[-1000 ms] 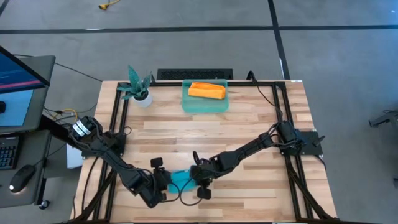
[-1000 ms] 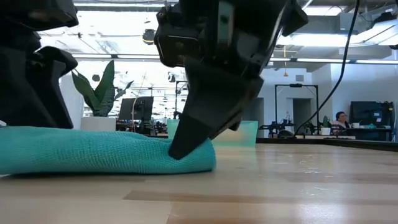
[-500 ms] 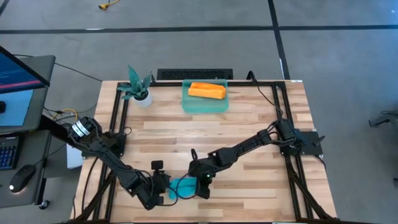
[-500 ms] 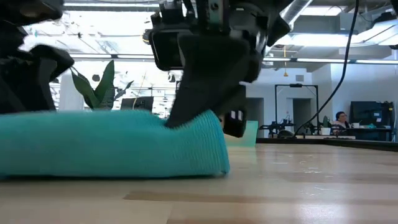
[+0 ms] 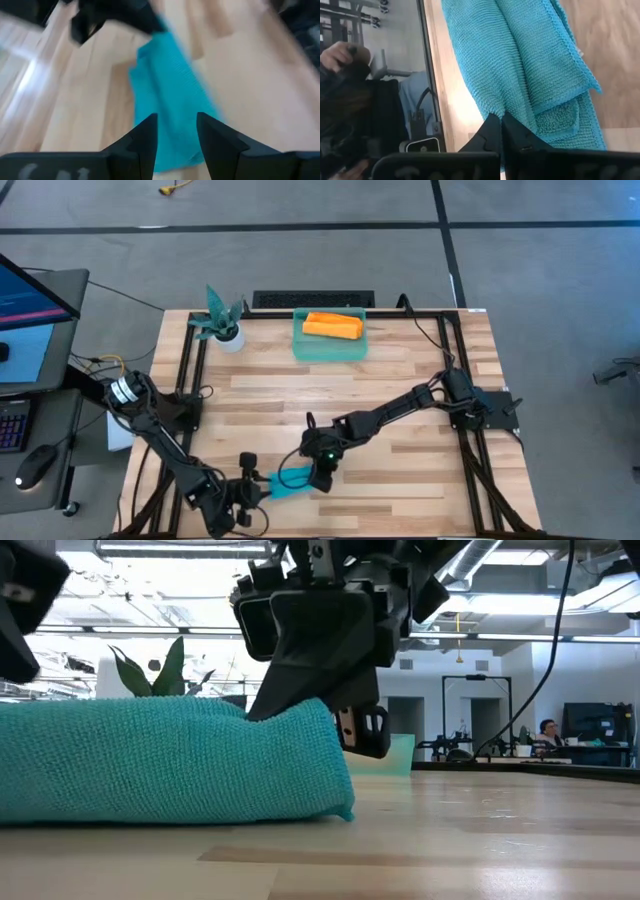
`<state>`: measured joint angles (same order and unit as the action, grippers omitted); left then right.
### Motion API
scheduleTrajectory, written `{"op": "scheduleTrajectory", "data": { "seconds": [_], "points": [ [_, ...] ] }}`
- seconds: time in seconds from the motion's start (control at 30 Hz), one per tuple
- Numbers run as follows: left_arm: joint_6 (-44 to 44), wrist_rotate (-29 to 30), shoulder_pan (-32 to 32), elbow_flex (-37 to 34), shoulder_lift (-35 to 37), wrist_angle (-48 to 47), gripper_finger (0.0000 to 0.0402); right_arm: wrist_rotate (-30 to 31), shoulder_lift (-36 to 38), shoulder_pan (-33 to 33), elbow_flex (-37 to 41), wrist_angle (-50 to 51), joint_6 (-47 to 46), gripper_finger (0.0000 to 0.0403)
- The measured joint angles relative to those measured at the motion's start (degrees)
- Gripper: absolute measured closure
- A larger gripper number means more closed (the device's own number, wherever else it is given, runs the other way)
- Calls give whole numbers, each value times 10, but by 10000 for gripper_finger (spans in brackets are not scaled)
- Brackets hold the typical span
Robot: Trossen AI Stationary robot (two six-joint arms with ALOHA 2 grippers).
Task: Roll microfiber towels into tight, uniform cylinder then place into a basket
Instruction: Roll the blue microfiber cloth
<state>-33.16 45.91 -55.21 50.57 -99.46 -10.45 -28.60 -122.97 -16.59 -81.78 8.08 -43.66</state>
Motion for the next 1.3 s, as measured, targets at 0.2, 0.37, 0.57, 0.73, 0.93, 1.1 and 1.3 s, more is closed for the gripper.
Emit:
{"op": "scheduleTrajectory", "data": {
  "seconds": [0.2, 0.37, 0.57, 0.73, 0.93, 1.1, 1.3],
  "points": [
    [63, -18, -2, 0, 0, 53, 272, -1, 0, 9, 0, -1, -11, 395],
    [57, -39, 9, 0, 0, 55, 272, -5, 0, 10, 0, -2, -14, 390],
    [44, -80, 28, 0, 0, 55, 272, -5, -1, 10, 0, -9, -13, 394],
    [38, -80, 33, 0, 0, 52, 272, -6, -1, 10, 0, -9, -9, 389],
    [30, -86, 33, 0, 0, 51, 272, -10, -1, 10, 0, -9, -9, 393],
    [14, -100, 42, 1, -24, 50, 272, -10, -1, 10, 0, -9, -9, 389],
    [-18, -106, 52, 1, -38, 46, 272, -12, -1, 9, 0, -12, -9, 394]
  ]
}}
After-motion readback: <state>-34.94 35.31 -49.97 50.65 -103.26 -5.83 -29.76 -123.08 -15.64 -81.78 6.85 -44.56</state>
